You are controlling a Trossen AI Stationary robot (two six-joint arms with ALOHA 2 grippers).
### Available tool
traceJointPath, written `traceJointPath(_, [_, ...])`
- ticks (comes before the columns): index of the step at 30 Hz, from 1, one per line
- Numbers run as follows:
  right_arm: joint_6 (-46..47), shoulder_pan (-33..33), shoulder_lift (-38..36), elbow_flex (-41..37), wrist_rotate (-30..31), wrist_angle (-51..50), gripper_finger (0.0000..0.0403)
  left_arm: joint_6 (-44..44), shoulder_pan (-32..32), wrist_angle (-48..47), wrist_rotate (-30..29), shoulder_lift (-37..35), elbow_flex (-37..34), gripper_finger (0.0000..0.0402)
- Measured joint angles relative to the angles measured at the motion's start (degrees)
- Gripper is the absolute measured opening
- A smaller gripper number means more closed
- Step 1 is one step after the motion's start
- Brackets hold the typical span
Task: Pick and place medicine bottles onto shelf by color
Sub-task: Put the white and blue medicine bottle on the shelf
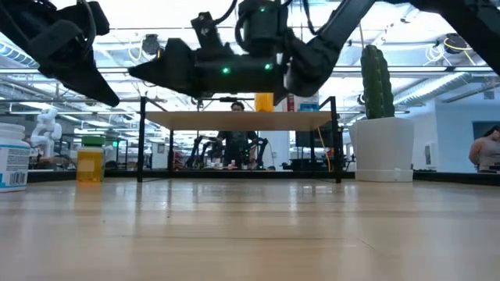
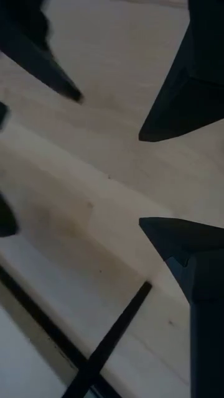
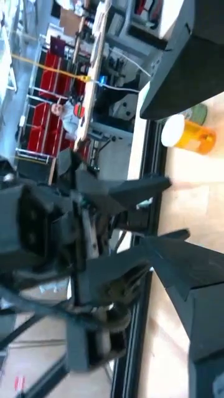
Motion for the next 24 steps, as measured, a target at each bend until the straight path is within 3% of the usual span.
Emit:
traceJointPath(17, [-6.48,-0.66,-4.37,-0.87,-0.2,-2.82,0.0314,5.71,0.44,5.22,3.1,8.31,0.0,0.0211])
traceJointPath(24, [-5.25,-2.59,-4.36,-0.91,-6.22,-15.14,0.0314,7.58,0.63,5.31,2.87,8.37,0.0,0.0211])
